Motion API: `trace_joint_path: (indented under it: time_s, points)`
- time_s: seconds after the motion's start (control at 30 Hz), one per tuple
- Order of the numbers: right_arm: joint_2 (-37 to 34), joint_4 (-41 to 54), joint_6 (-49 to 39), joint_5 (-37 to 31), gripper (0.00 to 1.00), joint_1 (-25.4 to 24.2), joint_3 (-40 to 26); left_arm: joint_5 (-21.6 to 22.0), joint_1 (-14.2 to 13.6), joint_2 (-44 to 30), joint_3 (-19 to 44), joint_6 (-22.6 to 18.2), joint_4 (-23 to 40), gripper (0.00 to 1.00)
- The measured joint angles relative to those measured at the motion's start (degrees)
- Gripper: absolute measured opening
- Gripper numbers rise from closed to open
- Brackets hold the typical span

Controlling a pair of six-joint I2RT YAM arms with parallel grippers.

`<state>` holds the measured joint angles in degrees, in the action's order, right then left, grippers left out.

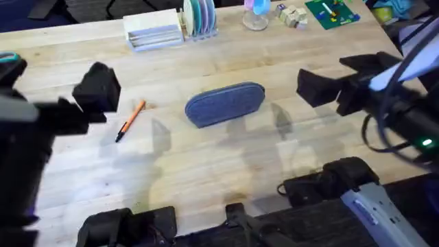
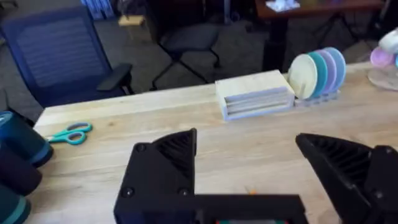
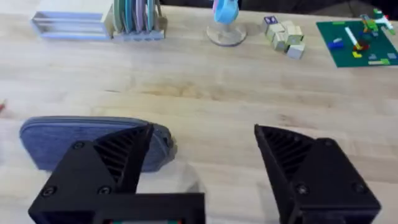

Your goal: Unzip the bag, pick up the pens from the table one at a time and place them inside, then zip the bag closed.

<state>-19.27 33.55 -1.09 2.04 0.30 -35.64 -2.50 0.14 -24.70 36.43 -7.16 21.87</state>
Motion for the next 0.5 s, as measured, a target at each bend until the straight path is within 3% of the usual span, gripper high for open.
trace_joint_path:
  time_s: [0.2,0.37,0.5]
  points:
    - [-10.6,7.3,-0.3,0.4,0.998,0.0,-11.3,-5.4,0.0,-11.9,9.2,-2.1,4.9,0.992]
    - [-16.9,9.3,-0.3,0.5,0.998,0.0,-15.4,-15.1,0.0,-20.9,14.1,-10.8,9.1,0.993]
    - [-19.9,10.0,-0.3,0.6,0.998,0.0,-15.9,-24.2,0.0,-26.6,14.3,-18.7,10.1,0.993]
